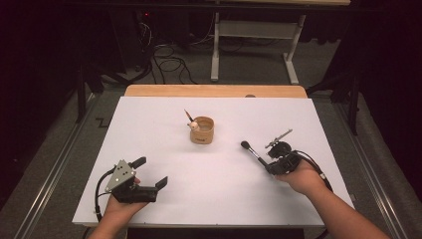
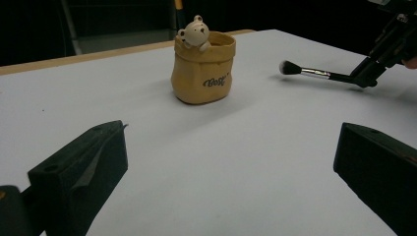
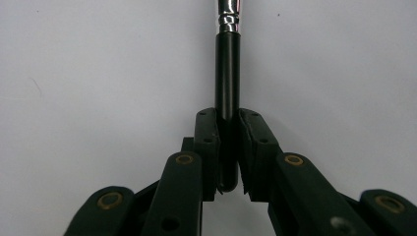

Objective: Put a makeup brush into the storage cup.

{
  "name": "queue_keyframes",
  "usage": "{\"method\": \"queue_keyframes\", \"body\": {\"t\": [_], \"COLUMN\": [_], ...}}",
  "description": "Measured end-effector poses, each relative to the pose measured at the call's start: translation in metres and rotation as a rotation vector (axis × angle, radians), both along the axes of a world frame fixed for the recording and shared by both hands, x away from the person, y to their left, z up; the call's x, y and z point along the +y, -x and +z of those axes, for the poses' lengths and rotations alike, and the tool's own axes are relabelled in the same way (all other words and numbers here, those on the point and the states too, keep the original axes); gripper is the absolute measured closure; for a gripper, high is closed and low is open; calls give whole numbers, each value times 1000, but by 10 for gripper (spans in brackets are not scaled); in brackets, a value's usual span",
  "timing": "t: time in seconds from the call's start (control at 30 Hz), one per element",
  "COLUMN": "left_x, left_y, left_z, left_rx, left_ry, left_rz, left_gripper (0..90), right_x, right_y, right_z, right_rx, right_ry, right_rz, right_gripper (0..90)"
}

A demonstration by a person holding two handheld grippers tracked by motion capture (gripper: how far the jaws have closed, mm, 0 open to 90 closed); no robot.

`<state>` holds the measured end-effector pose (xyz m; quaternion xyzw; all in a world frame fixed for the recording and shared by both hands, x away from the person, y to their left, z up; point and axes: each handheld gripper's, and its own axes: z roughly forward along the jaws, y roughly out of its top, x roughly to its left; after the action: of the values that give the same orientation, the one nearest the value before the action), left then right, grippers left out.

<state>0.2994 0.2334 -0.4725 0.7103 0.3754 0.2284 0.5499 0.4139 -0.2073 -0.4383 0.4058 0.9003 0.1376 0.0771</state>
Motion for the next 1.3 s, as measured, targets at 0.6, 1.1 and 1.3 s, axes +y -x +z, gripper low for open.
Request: {"method": "queue_keyframes", "body": {"t": [0.6,1.1,1.3], "left_x": [-1,0,0], "left_y": [0,0,0], "left_z": [0,0,0], "left_rx": [1,-2,-3], "left_ry": [0,6,4], "left_rz": [-2,2,1], "left_gripper": [7,7,7], "right_x": [0,-1,-3], "right_y": [13,17,18], "right_z": [13,17,18], "right_rx": [-26,-36,-50], "right_ry": [-5,-29,-53], "right_rz": [-2,-3,-13], "right_gripper": [808,807,807]}}
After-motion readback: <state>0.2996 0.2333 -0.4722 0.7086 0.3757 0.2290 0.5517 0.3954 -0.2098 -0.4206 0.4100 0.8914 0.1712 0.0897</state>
